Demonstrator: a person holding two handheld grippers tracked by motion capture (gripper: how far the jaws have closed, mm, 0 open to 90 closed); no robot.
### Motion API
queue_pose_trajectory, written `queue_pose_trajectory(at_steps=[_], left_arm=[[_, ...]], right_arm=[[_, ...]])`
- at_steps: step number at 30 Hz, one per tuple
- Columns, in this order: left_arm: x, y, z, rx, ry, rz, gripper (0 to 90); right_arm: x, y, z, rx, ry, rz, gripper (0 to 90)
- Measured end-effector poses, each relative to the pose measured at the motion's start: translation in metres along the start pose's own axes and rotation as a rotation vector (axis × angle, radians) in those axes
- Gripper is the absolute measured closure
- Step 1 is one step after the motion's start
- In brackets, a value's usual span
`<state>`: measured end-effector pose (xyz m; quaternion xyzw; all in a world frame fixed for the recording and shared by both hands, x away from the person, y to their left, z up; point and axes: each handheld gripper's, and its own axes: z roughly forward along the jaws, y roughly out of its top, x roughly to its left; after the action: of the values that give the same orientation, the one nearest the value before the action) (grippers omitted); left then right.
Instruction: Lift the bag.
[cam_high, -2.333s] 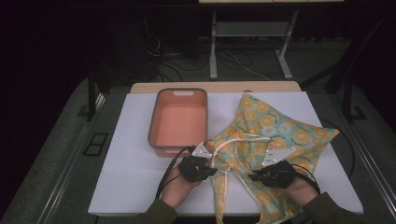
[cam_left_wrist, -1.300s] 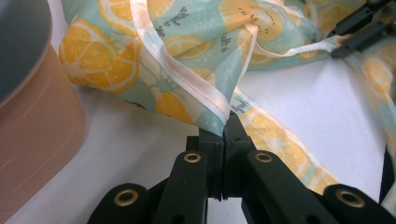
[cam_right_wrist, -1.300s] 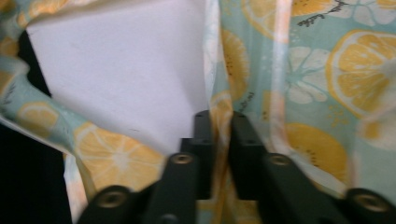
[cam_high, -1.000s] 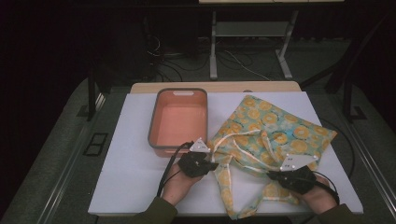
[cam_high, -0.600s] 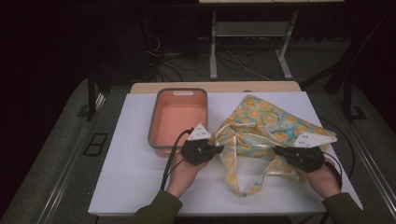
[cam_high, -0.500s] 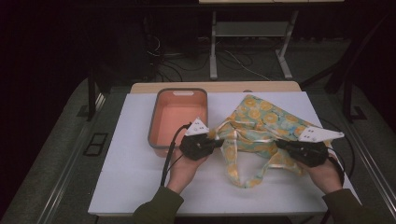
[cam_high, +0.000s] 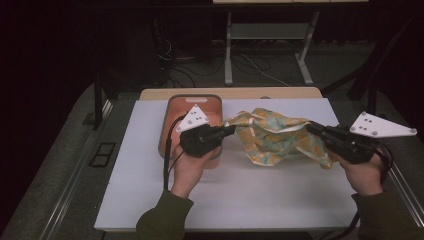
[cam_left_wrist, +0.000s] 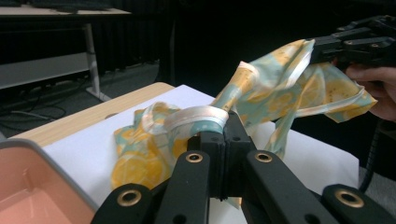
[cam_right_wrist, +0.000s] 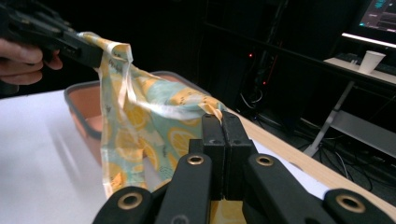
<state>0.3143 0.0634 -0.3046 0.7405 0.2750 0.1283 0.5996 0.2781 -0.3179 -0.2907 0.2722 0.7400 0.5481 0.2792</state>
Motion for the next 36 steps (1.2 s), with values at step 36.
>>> queue_pose_trajectory(at_steps=[36], left_arm=[[0.067,-0.03,0.074,0.3,0.105,-0.113,66.2]], right_arm=[[-0.068,-0.091,0.09,0.328,-0.002,0.253,68.1]])
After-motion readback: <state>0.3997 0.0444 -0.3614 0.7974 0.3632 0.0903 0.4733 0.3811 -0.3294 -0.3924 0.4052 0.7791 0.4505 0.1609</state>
